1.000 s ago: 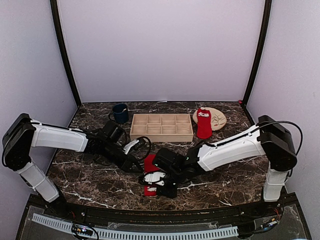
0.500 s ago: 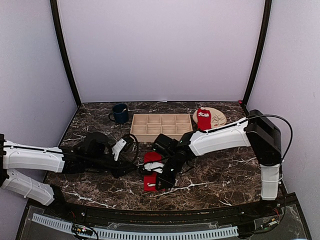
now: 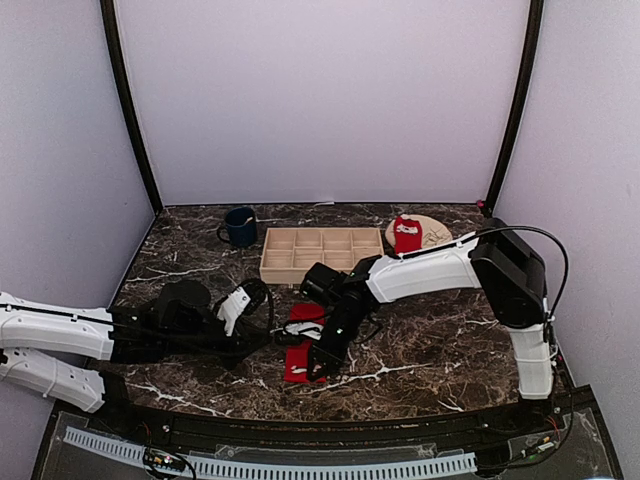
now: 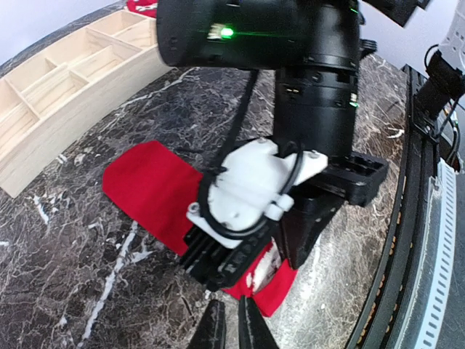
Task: Roll the socks
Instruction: Roll the sock at the center of the board.
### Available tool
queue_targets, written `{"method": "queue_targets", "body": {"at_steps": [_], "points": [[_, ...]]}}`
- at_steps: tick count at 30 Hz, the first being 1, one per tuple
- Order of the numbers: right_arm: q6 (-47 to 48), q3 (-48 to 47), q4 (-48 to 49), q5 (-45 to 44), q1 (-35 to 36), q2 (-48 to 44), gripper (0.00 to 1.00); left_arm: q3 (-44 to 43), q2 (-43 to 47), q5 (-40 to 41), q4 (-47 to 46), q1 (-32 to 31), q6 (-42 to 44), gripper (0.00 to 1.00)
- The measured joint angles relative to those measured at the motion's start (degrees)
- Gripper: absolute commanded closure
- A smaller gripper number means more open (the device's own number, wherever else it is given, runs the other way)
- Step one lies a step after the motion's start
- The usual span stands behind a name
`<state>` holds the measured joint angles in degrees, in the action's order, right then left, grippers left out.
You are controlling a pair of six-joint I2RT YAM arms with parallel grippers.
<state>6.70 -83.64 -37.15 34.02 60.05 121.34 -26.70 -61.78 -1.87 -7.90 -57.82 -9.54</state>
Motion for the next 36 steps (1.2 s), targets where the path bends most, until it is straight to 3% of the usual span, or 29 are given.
{"method": "queue_targets", "body": {"at_steps": [16,24,36], "points": [[-0.3,-3.5,-4.0,7.7,-2.3,3.8,0.98,-8.2,-12.9,1.5,6.3,-12.1,10.4,0.81],[0.1,-4.1,-5.3,8.7,-2.8,4.3,0.98,-11.0,-18.3,2.1,9.8,-13.2,13.6,0.7],[0.3,-4.6,-6.1,9.6,-2.8,4.9,0.99,-14.3,-26.2,7.8,11.6,-13.2,15.0,0.61]]}}
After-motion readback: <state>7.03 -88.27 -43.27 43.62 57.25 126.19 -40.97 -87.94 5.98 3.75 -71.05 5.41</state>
